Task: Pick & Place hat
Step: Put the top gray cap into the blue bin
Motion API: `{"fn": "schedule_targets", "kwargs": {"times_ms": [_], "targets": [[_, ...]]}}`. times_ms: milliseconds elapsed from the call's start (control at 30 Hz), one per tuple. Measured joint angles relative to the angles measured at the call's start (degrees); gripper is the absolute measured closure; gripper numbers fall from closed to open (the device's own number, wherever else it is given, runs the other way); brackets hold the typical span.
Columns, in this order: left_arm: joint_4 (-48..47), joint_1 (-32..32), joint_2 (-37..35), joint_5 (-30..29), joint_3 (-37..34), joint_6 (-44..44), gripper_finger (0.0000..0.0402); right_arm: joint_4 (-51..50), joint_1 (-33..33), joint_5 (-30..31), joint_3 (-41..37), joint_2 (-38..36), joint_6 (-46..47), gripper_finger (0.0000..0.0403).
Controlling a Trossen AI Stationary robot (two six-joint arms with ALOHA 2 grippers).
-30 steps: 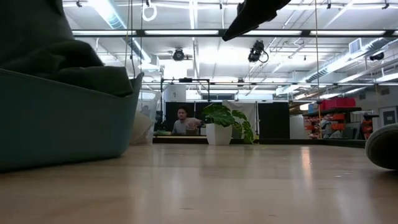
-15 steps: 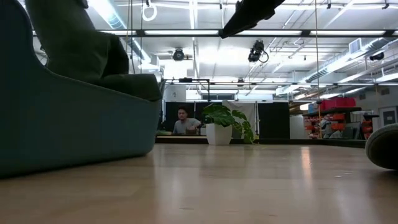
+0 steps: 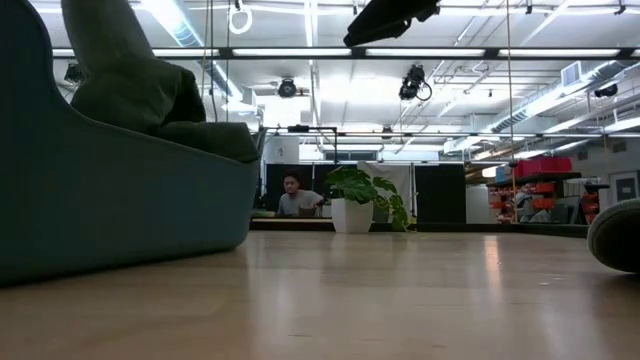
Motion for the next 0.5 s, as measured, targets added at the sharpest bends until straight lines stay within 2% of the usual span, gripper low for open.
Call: {"fn": "schedule_targets", "kwargs": {"times_ms": [167, 267, 400, 500], "targets": [[-0.19, -1.04, -0.02, 3.81, 5.58, -0.13, 0.0243, 0.02, 0.00, 0.00, 0.00, 0.00, 0.00, 0.0216], [-2.28, -0.86, 0.00, 1.19, 7.88, 2.68, 0.0266, 0.02, 0.00, -0.02, 0.00, 0.00, 0.00, 0.0216], [-9.77, 2.60, 0.01, -4.33, 8.45, 5.34, 0.0326, 0.05, 0.00, -0.01, 0.00, 0.00, 0.00, 0.0216], [-17.42, 6.99, 0.04, -5.29, 8.44, 6.06, 0.0383, 0.24, 0.00, -0.02, 0.00, 0.00, 0.00, 0.0216]]}}
